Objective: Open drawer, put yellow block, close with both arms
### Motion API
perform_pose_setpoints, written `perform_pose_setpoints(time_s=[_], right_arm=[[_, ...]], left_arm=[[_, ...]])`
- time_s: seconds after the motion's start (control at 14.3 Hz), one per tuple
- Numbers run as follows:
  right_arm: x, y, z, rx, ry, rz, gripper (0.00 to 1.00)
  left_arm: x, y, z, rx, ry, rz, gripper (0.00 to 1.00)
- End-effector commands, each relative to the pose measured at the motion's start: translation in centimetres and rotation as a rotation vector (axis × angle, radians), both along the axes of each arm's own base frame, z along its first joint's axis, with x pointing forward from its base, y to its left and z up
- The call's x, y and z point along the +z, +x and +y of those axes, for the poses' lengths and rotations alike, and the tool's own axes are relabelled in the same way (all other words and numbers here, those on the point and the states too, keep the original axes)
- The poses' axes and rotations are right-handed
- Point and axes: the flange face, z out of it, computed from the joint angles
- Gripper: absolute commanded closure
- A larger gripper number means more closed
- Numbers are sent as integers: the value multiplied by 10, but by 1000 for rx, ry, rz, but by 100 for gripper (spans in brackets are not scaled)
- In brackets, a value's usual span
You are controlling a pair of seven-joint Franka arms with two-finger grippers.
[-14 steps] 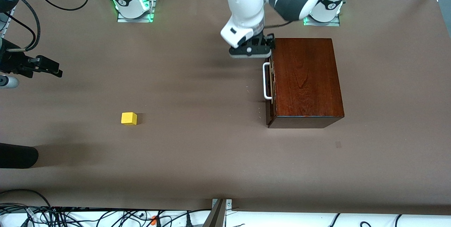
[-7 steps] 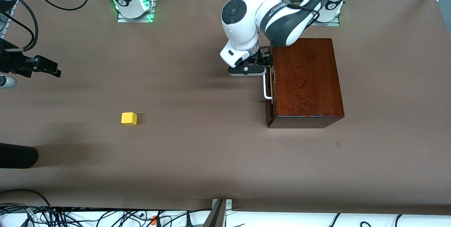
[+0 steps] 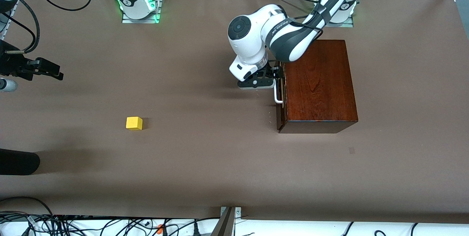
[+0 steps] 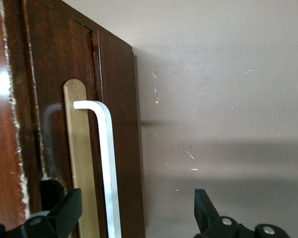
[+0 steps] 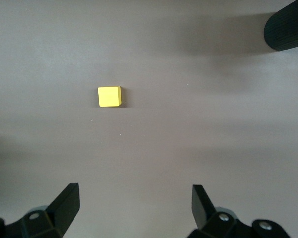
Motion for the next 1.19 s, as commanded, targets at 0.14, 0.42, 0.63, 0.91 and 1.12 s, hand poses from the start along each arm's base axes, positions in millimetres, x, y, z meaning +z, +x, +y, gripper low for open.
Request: perform_pose_setpoints(time_s=[0.14, 0.42, 0.63, 0.91, 1.12], right_arm=[[2, -3, -1, 2, 16, 3, 0], [2, -5, -1, 2, 16, 12, 0], [1, -5, -1, 2, 16, 15, 0], [1, -5, -1, 2, 17, 16, 0], [0, -4, -3, -4, 18, 16, 0]], left_arm=[[-16, 0, 0, -2, 15, -18, 0], [-34, -6, -1, 35, 43, -40, 0], [-44, -8, -4, 29, 43, -27, 0], [-52, -9, -7, 20, 33, -18, 0], [-55, -9, -12, 13, 22, -12, 0]])
